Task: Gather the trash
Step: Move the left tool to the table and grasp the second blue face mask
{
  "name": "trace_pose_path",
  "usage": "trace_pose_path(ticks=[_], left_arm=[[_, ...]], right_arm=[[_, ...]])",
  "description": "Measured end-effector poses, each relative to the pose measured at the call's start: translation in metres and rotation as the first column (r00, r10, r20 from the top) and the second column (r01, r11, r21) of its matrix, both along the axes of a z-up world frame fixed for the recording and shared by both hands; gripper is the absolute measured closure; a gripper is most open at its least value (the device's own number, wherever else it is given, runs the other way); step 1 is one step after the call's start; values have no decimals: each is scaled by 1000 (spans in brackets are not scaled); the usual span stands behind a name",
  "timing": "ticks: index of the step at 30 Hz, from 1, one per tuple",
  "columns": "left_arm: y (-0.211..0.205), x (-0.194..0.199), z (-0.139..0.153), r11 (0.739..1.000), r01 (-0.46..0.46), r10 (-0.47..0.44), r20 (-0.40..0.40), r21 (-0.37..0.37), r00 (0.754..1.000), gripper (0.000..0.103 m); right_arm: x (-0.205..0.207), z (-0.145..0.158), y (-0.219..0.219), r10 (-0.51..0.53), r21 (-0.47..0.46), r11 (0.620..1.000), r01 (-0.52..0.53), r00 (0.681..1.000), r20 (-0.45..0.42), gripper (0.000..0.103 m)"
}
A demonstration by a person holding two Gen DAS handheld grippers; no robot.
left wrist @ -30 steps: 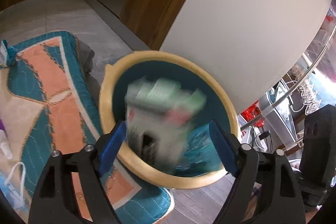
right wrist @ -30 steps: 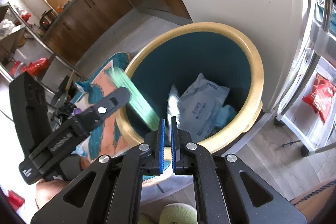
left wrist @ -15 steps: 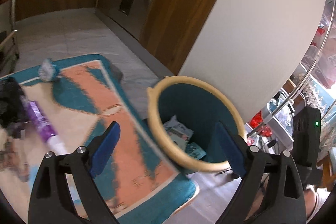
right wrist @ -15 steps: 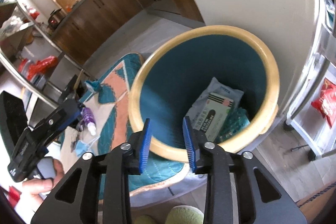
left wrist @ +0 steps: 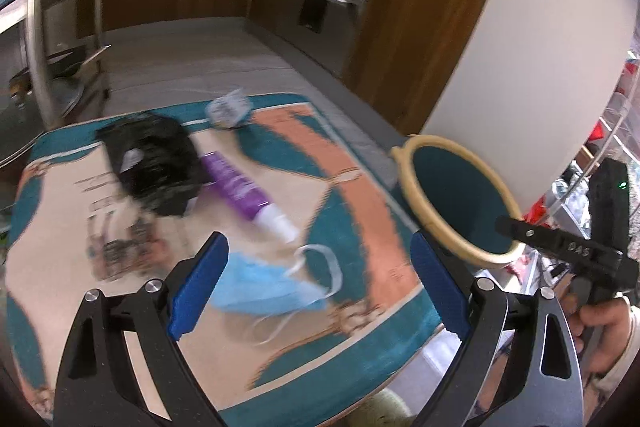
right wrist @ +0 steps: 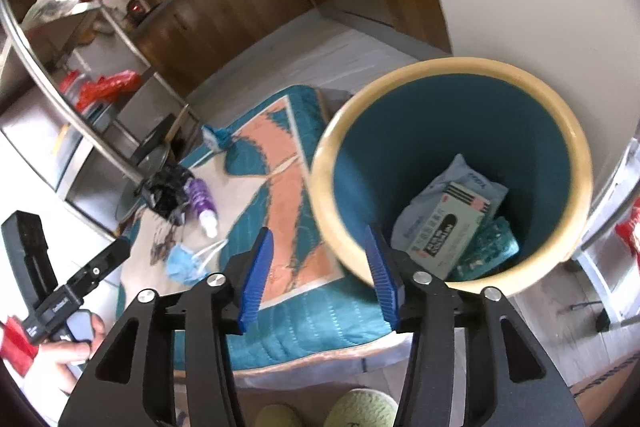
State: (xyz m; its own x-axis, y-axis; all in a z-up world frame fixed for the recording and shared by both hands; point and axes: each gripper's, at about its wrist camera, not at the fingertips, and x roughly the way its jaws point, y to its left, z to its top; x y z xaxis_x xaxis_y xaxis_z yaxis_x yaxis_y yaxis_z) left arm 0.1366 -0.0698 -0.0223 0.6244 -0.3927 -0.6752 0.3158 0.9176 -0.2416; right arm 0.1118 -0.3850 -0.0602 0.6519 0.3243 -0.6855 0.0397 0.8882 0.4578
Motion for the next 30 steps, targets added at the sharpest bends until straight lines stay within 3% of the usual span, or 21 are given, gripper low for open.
trace_pose_path(ticks=[5,11,14,17,20,22,30], left_arm=[[22,1,-17,999,-48,49,-46,14,998,9],[17,11,-46,998,-18,27,-141,63,990,9],[17,18,-56,999,-13,22,-177,47,984,15],[20,26,-71,1000,-12,18,-241,27,970,32],[21,26,-76,1000,0,0,-262,-2,965,58],[23,26,-73,1000,-4,6,-258,8,966,93],[47,11,-46,998,-54,44,-236,-36,971,97]], right_arm=[[2,1,16,46,-11,999,-45,999,0,50],[1,1,27,70,-12,997,-70,998,-5,50],[1,0,30,78,-13,997,-78,997,-11,50],[1,-1,32,82,-16,996,-82,997,-17,50],[2,-2,33,83,-12,996,-83,996,-21,50],[2,-3,35,84,-6,996,-84,996,-27,50],[14,5,59,148,-23,989,-148,989,-17,50]])
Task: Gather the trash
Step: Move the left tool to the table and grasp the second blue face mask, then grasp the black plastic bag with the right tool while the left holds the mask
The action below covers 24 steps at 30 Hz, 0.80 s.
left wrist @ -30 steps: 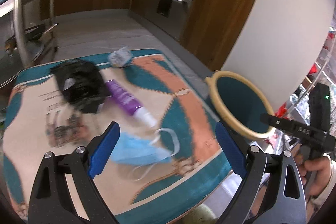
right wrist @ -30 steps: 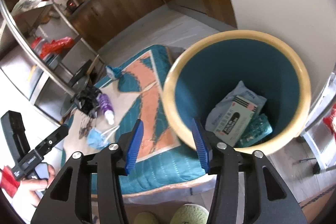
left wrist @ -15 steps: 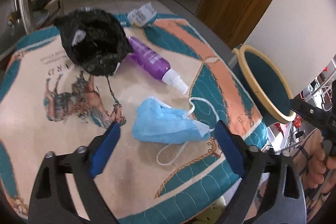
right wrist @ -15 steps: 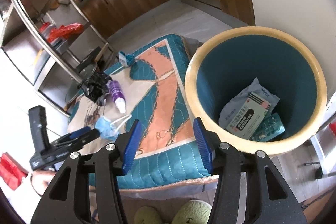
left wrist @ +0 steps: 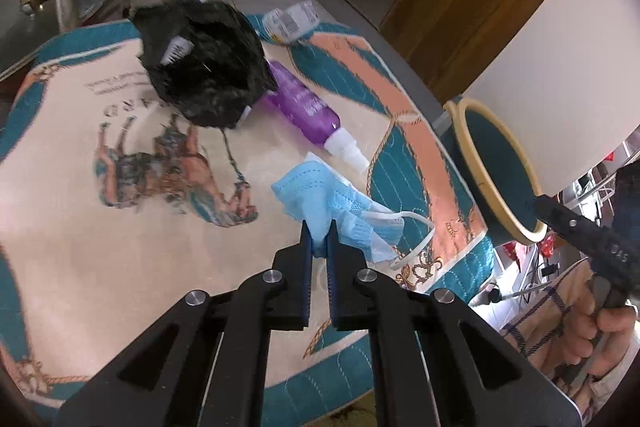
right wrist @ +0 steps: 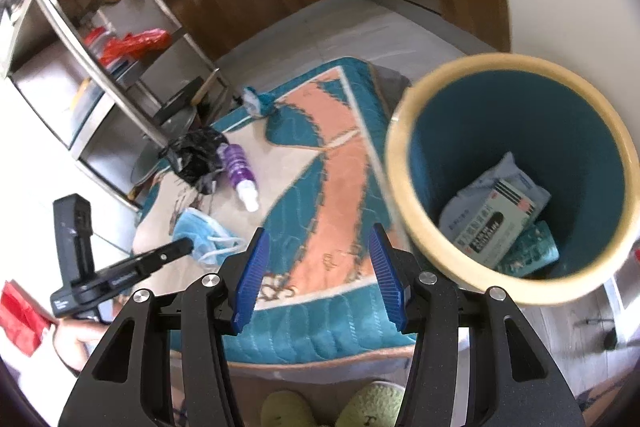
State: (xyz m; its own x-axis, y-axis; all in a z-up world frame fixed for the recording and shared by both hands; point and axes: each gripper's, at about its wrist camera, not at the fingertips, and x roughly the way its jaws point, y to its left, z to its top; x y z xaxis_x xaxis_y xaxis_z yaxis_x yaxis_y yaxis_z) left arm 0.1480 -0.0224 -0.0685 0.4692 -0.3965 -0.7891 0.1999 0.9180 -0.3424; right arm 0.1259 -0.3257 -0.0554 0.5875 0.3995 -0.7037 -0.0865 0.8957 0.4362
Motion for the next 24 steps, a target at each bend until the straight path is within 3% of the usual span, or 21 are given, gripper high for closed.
trace_pose_path(ticks=[9,15,24], left_arm=[[52,-21,38,989,-144,145,63,-11,987,97],[92,-29,46,956,-280,287,96,-87,953,97],[119,-30,51,913,-382,400,126,-144,908,97]], right_arm=[[39,11,62,119,-21,993,-118,992,29,43],[82,18,131,238,-67,970,-234,970,50,38],[146,10,215,363,-194,916,-352,932,23,36]])
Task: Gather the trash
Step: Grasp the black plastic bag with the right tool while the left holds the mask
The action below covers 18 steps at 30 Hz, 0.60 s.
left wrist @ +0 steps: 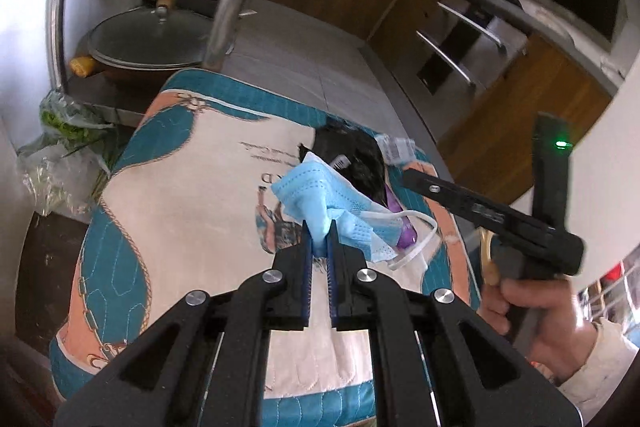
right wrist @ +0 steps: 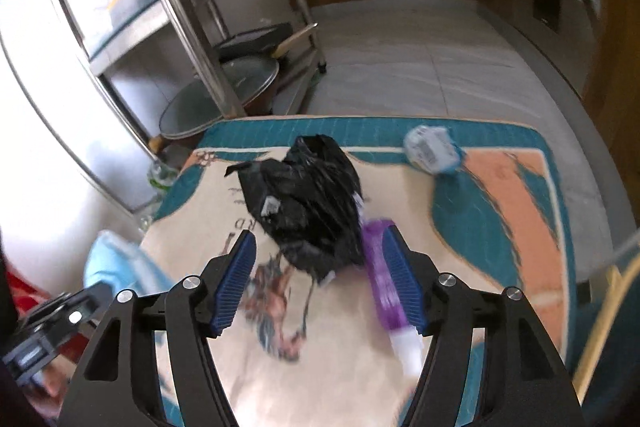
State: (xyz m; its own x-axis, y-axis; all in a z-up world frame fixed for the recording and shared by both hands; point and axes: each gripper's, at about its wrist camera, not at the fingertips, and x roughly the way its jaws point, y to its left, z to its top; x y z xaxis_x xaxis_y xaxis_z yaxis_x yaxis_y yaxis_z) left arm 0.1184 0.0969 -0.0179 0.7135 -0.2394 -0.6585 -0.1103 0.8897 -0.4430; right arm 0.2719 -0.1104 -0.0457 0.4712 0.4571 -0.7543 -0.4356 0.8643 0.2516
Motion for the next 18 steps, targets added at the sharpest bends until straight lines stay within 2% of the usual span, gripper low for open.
trace_pose_path(ticks=[7,8,10,11,12,14,18], left_arm=[[12,-1,0,999,-44,44,13,-23,999,97],[14,-1,-1,999,-47,48,11,-25,999,97],[17,0,-2,998,-54,55,7,-27,998,97],[18,0,-3,998,-59,59,7,-29,998,97],[19,-1,-3,998,-62,63,7,-28,998,97],[21,-1,-3,997,-74,74,7,-27,997,97],[24,-4,-3,995,-98,98,12,-33,995,97]], right_arm=[[32,-21,32,24,-52,998,-25,999,-21,36],[35,-24,36,29,-61,998,-31,999,-22,39],[36,-28,40,41,-69,997,-43,999,-27,60],[36,-30,42,45,-75,996,-48,998,-35,79],[34,-31,43,50,-75,996,-52,998,-38,90],[29,-31,44,68,-62,996,-71,997,-35,99],[16,-23,41,86,-25,996,-87,996,-23,101]])
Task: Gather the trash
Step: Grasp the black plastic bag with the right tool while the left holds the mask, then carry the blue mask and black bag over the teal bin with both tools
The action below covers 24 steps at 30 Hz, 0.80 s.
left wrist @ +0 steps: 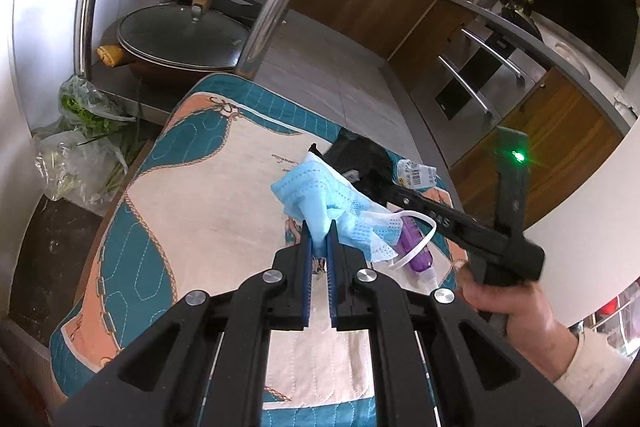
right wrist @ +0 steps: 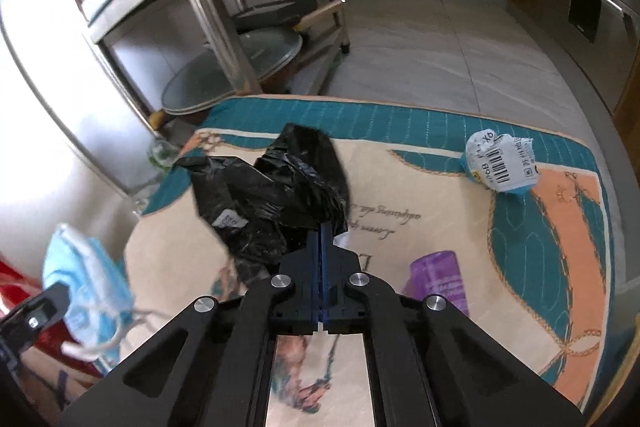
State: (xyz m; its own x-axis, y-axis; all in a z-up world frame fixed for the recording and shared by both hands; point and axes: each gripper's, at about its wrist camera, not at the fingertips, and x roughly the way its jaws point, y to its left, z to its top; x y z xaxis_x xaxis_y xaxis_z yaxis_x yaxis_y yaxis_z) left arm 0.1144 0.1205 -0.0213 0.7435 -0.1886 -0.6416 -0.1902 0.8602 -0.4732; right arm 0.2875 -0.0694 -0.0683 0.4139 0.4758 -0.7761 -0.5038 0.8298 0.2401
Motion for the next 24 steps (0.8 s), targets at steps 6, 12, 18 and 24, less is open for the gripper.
trace_pose_path(ticks=[6,12,18,24], left_arm=[[3,-4,3,1000,-27,27,16,-1,1000,97],[2,-8,7,1000,-22,21,40,12,999,97],[-10,-12,14,999,0,-3,77,38,997,97],[-17,-14,15,1000,18,-19,96,9,995,97]], right_arm=[[-24,21,-10,-3,45,999,1,999,41,101],[-53,38,-44,-49,88,995,43,997,64,101],[-81,54,-85,-112,131,986,100,990,87,101],[-112,67,-137,-191,188,967,170,976,102,101]])
